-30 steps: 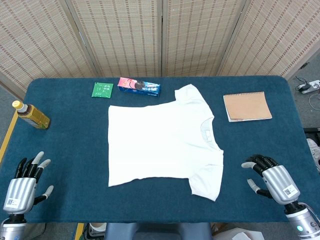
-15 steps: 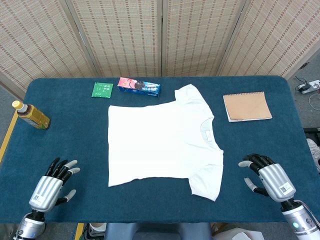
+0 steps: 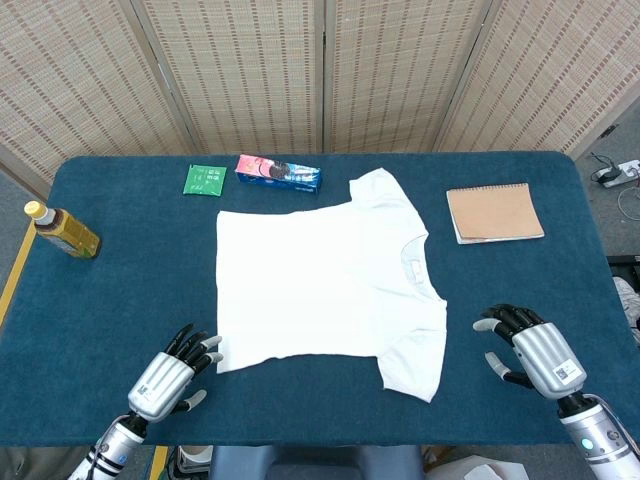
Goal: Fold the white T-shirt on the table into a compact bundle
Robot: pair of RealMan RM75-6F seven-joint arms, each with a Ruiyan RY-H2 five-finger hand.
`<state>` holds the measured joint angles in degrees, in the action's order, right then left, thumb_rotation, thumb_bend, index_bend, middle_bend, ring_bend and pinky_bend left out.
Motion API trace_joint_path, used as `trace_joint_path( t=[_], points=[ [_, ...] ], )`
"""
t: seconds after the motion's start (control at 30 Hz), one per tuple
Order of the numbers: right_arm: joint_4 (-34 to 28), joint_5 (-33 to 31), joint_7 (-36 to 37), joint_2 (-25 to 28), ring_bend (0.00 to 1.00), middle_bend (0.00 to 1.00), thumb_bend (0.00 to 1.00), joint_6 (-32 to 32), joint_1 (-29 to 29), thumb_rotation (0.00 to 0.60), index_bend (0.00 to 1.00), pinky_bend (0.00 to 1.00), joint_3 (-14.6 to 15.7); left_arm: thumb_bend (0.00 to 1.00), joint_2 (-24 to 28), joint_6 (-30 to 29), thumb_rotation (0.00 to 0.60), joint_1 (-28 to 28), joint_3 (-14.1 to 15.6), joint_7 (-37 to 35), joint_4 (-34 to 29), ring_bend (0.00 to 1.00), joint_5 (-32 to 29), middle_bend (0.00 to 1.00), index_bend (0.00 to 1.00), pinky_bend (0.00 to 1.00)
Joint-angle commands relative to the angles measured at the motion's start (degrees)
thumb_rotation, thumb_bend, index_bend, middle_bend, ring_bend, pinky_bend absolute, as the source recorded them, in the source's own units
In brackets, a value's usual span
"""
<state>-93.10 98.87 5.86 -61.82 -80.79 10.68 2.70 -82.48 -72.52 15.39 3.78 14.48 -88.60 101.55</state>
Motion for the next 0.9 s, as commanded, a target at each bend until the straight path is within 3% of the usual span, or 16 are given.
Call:
trace_joint_path(
  t=[0.03, 0.47, 0.9],
  points=[
    [0.12, -0.14, 0.15, -0.03, 0.19, 0.26, 0.35, -0.2, -0.16, 0.6, 0.34, 0.26, 0.06, 0.25, -2.21, 1.7, 0.6, 0.88, -0.44, 1.26, 1.32, 0.12, -1.52, 0.19, 0.39, 0.0],
    [0.26, -0.37, 0.52, 0.44, 0.19, 0.26, 0.35, -0.97, -0.76, 0.6, 0.34, 0.26, 0.41, 0.25, -10.8, 1.7, 0.6, 2.18, -2.64, 2.74, 8.97, 0.15, -5.0, 0.21, 0.46, 0.0],
    [0.54, -0.94, 0.74, 0.55, 0.19, 0.26, 0.35, -0.79, -0.91, 0.6, 0.34, 0.26, 0.46, 0.25, -13.59, 3.58, 0.6, 3.4, -3.39, 4.14, 11.12, 0.15, -8.91, 0.21, 0.51, 0.0]
  ],
)
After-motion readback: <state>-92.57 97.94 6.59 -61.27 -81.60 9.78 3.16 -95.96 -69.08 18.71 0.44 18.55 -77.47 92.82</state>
